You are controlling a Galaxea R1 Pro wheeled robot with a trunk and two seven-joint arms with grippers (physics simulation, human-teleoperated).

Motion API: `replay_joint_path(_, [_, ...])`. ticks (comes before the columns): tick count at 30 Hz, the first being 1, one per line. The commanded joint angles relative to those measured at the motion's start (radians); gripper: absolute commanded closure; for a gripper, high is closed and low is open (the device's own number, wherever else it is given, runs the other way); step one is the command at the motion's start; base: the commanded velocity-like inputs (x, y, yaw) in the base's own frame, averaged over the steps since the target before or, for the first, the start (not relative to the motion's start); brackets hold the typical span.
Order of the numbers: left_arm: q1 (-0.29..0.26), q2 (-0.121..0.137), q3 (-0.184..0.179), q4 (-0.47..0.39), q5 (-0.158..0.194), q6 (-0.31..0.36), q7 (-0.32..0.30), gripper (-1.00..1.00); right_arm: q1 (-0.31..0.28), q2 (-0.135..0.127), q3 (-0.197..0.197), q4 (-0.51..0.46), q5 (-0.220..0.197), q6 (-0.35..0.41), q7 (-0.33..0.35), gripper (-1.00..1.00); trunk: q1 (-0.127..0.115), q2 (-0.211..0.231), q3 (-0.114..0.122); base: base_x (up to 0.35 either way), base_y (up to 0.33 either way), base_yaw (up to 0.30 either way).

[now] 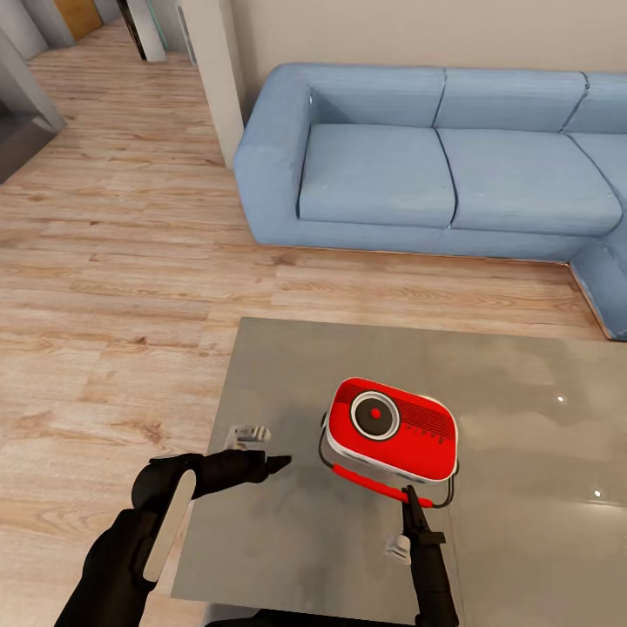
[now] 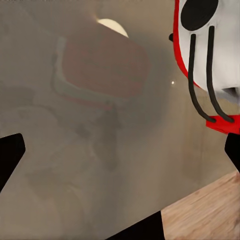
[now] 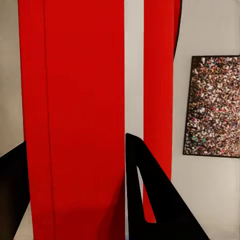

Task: Turn on the radio receiver that's on the table in the living room.

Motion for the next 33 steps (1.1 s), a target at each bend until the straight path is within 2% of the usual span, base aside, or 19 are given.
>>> replay_joint_path(1, [0.0, -0.001, 0.0, 0.0, 0.0, 0.0, -0.001, -1.0, 0.0, 0.0, 0.001, -0.001, 0.002, 0.0, -0.001, 1.0, 0.0, 0.0, 0.0, 0.0, 0.0, 0.0])
replay_joint_path(28, [-0.001, -0.004, -0.001, -0.009, 0.001, 0.005, -0.011, -1.0, 0.0, 0.011, 0.006, 0.0, 0.0, 0.024, 0.006, 1.0, 0.0, 0.0, 0.0, 0.0, 0.0, 0.0])
replay_joint_path(30, [-0.006, -0.008, -0.001, -0.01, 0.002, 0.006, -0.011, -1.0, 0.0, 0.011, 0.006, 0.001, 0.001, 0.031, 0.006, 1.0, 0.0, 0.0, 0.0, 0.0, 0.0, 0.0])
replay_joint_path(33, [-0.03, -0.035, -0.001, -0.011, 0.004, 0.012, -0.011, -1.0, 0.0, 0.012, 0.006, 0.002, 0.002, 0.047, 0.007, 1.0, 0.0, 0.0, 0.0, 0.0, 0.0, 0.0])
